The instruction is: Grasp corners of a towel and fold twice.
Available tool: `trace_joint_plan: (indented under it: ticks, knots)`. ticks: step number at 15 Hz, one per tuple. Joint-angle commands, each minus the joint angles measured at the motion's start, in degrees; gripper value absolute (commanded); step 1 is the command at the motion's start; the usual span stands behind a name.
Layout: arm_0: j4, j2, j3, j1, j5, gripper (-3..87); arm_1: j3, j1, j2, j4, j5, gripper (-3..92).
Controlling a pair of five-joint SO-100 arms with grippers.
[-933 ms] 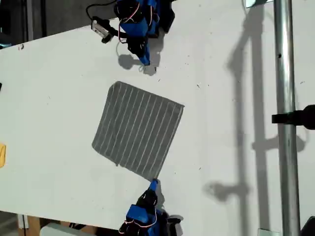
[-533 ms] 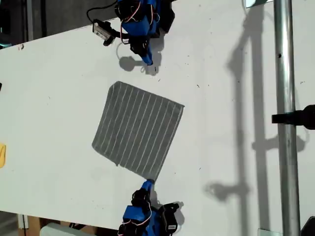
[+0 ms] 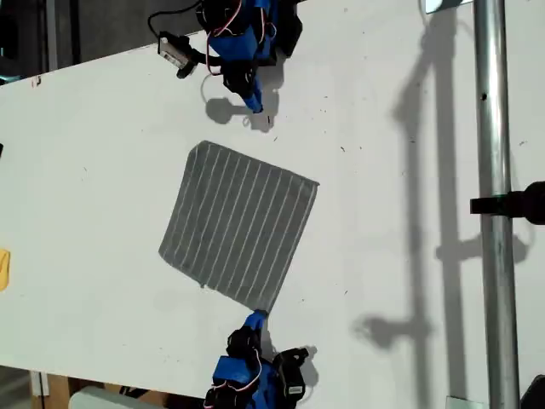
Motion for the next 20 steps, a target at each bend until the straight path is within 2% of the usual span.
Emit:
trace_joint_plan:
  ticks: [1, 3, 7, 12, 15, 18, 20]
  knots:
    - [0.4, 0.1, -5.4, 1.3, -1.5, -2.9, -10.5, -1.4, -11.0, -3.1, -0.1, -0.3]
    - [2.1, -3.1, -12.3, 1.1, -1.4, -2.9, -22.8, -2.2, -26.2, -4.4, -1.6, -0.3]
    - [3.2, -30.7, -34.5, 3.1, 1.5, -2.9, -50.0, -3.9, -53.3, -2.4, -6.3, -0.3]
    - [12.8, -52.9, -59.9, 7.9, 6.1, -2.9, -83.9, -8.7, -79.6, 6.5, -9.0, -0.3]
    - [20.9, -67.1, -78.4, 11.8, 9.5, -2.9, -93.0, -12.0, -86.7, 5.8, -9.0, -0.3]
    - [21.5, -69.3, -83.8, 13.3, 10.7, -2.9, -94.4, -14.0, -87.8, 3.1, -9.5, -0.3]
    - [21.5, -70.2, -82.6, 13.3, 10.6, -2.9, -93.6, -14.5, -87.3, 2.0, -12.9, 1.4]
